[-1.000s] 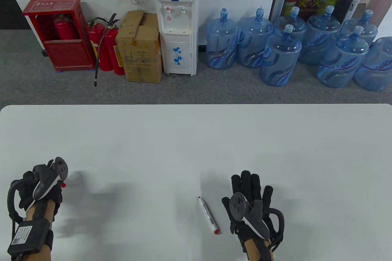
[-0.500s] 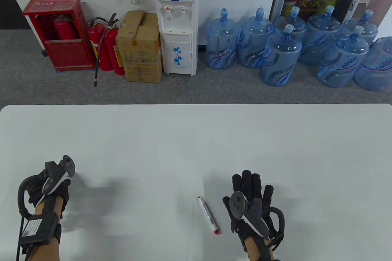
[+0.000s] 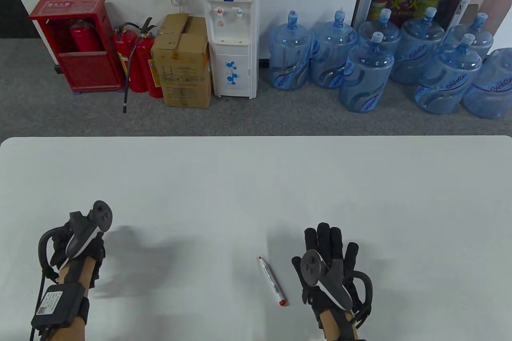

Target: Insert the marker cap back onto the marker

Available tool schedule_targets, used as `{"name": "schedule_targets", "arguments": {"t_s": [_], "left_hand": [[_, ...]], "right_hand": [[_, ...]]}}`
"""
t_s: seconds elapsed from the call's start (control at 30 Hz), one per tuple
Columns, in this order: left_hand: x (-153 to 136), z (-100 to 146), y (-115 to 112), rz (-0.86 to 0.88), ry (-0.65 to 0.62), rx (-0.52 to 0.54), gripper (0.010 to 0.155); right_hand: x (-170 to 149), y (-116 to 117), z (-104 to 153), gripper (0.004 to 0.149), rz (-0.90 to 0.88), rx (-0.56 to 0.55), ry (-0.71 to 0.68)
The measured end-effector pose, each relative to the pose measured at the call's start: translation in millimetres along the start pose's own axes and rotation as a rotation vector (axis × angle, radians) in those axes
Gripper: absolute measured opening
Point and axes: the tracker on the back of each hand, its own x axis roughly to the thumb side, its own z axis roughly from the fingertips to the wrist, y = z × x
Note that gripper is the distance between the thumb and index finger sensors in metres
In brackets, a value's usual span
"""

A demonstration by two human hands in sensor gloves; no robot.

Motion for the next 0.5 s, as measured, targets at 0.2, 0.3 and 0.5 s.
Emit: {"name": "schedule_targets", "arguments": {"t_s": [0.2,0.3,0.5], "left_hand": [[47.2,38.5,12.7,0.382,-0.131,0.034,0.050],[71.6,54.8,17.9,0.478,-0.200,0.053,0.049],[113.2,82.8,25.8,0.619,-0.331,0.065,0.047]], "right_hand": [[-1.1,-0.4,0.2,0.077,-0.014,-0.002,0.002],[-3.1,-0.7,1.0,0.077,-0.033,0.000,0.005],[-5.0,-0.5,1.0,0.077,-0.040,0.001,0.008]]}}
